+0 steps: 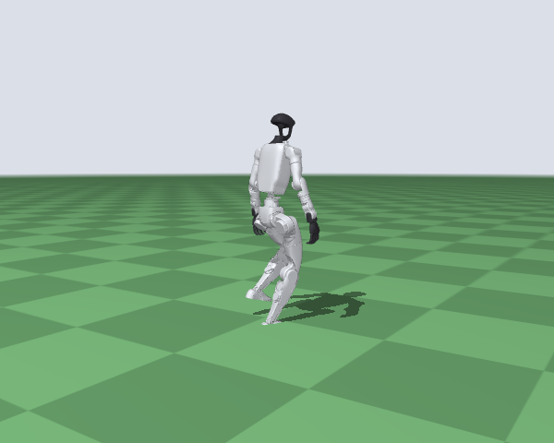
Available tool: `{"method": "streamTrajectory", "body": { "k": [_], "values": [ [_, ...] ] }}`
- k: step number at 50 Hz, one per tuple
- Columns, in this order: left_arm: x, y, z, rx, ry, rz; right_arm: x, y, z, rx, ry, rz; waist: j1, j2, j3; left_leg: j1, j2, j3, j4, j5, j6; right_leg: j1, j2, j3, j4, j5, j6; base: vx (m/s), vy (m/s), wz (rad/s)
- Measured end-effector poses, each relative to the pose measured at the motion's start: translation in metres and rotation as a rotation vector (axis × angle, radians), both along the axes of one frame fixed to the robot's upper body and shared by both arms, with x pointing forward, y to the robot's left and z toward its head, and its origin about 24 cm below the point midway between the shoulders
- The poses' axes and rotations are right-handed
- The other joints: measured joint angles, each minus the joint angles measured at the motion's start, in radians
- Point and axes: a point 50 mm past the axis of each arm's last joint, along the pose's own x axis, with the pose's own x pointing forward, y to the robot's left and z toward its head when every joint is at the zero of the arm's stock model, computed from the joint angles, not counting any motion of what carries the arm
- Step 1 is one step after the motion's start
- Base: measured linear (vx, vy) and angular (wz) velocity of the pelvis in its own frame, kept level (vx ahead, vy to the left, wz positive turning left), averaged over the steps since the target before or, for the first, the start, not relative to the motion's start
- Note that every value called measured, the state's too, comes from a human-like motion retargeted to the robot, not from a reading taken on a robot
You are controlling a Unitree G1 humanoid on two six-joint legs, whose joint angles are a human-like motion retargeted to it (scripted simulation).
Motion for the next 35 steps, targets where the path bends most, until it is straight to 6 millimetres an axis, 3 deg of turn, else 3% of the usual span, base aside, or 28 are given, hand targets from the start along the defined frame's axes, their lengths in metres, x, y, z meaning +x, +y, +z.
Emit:
{"method": "streamTrajectory", "body": {
  "k": [8,14,23,29,35],
  "values": [
    [0.001,0.001,0.001,-0.011,-0.011,0.005,-0.011,-0.008,-0.001,0.011,0.037,-0.023,0.009,-0.050,-0.019,-0.288,-0.074,0.048,0.226,-0.074,0.062,-0.067,-0.069,-0.015,0.060,-0.038,0.019,0.03,0.01,0.28],
    [0.005,0.002,0.002,-0.016,-0.019,0.022,-0.003,-0.015,0.004,0.000,0.025,-0.022,0.008,-0.077,-0.023,-0.421,-0.121,0.092,0.219,-0.081,0.068,-0.091,-0.106,-0.024,0.071,-0.051,0.031,0.01,0.01,0.12],
    [0.002,0.006,0.002,-0.013,-0.013,0.079,0.009,-0.013,0.007,-0.001,0.005,-0.006,0.021,-0.091,-0.022,-0.473,-0.143,0.124,0.097,-0.095,0.071,-0.118,-0.128,-0.030,0.097,-0.069,0.043,0.00,0.00,0.00],
    [-0.005,0.022,0.005,0.037,-0.012,0.121,0.019,-0.008,0.009,0.004,-0.012,0.012,0.033,-0.101,-0.023,-0.469,-0.151,0.137,0.009,-0.101,0.081,-0.138,-0.139,-0.034,0.103,-0.070,0.052,0.04,0.02,0.03],
    [0.005,0.028,0.013,0.071,-0.062,0.134,0.031,-0.003,0.011,0.008,-0.038,0.037,0.046,-0.112,-0.025,-0.461,-0.160,0.147,-0.049,-0.123,0.103,-0.161,-0.150,-0.036,0.114,-0.065,0.064,0.07,0.05,0.05]
  ]
}}
